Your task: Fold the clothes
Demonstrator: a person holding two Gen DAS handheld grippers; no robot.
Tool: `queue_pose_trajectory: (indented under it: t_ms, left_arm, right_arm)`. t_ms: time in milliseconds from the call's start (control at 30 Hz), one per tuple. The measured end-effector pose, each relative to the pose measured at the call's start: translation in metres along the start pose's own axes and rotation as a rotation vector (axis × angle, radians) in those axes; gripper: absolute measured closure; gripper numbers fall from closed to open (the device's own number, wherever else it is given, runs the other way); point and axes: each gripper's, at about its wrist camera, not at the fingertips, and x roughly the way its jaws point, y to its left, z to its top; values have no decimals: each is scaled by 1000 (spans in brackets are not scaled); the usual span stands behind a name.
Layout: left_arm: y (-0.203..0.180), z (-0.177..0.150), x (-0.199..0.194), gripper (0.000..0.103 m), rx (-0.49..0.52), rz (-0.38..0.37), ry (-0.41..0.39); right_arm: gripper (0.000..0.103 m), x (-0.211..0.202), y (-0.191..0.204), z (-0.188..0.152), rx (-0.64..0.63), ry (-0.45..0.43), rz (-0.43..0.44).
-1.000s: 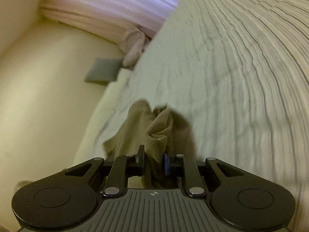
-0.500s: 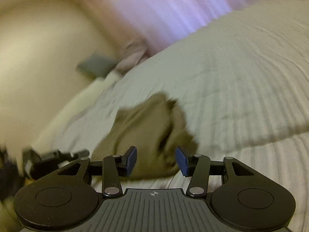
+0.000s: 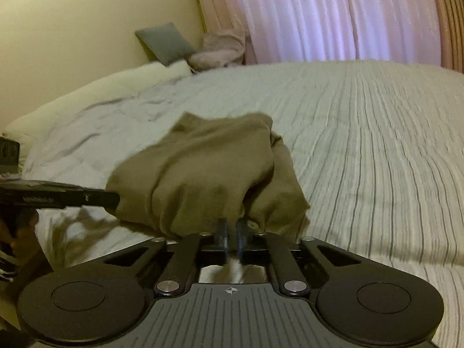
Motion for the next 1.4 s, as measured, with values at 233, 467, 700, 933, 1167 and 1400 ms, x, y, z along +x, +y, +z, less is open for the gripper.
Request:
queue_pose_trajectory:
  t_ms: [233,467,700,933,1167,1400]
  left_arm:
    - [7,4,1,101,94,-50,36]
    - [-1,-6,-2,81,116,-71,62]
    - [-11,-17,7,92,158,-13,51]
    - [-15,-10,8,100,347,2,78]
    - [-8,-9,10,100,392,-26,109]
    - [-3,-19,12,103,411,40,165]
  right_arm:
    - [102,10,-3,-1,-25,22,-61]
    - [77,10,13,-2,-91,67,-73]
    - [64,15,19,-14,-119,58,-73]
    - [102,27,27,-12,-298,82,-145]
    - [103,26,24,-13,-319,62,-175]
    - [103,36,20,-21,-271,122,-182]
